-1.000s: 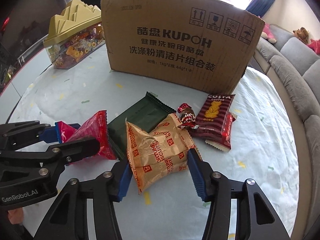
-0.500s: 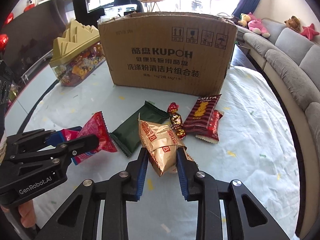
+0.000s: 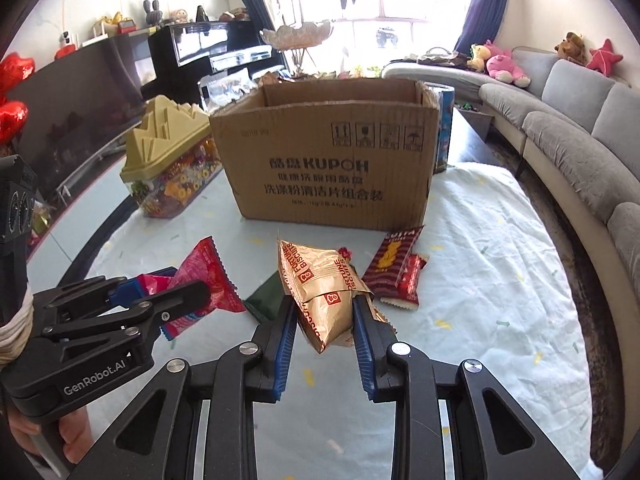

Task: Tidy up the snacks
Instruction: 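Carry both packs over the cardboard box and open both grippers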

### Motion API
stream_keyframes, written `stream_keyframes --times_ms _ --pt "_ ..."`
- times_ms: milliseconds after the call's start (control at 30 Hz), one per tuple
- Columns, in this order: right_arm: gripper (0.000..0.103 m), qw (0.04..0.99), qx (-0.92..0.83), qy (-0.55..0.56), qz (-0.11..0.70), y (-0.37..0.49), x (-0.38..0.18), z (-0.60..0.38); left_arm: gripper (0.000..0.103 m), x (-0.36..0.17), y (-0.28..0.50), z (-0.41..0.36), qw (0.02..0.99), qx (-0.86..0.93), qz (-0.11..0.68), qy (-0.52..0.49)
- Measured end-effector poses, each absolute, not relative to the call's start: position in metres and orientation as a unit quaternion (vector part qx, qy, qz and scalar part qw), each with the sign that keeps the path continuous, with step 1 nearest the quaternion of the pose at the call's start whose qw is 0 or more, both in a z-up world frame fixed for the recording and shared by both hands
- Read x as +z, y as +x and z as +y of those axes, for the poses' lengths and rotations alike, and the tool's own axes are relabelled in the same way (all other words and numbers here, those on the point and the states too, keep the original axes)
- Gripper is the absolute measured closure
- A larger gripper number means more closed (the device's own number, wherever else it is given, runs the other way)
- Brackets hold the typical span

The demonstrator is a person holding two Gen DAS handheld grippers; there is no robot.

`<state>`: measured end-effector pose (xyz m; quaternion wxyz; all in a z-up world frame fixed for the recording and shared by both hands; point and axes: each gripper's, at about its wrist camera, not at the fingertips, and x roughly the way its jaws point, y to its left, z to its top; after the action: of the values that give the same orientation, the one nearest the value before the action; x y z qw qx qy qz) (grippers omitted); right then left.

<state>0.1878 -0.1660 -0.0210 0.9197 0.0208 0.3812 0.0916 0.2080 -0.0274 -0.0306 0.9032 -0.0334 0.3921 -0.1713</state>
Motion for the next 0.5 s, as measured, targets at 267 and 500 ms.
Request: stream_keyframes --times_ms 267,500 --pt "0.074 0.934 0.087 0.030 0.345 0.195 0.008 -0.175 0.070 0.005 0.220 -0.034 0.921 -0.171 0.350 -0.021" --pt "0.074 0.947 0.083 0.030 0.309 0.212 0.038 -0.180 0.070 0.040 0.239 -0.038 0.937 -0.163 0.309 -0.009"
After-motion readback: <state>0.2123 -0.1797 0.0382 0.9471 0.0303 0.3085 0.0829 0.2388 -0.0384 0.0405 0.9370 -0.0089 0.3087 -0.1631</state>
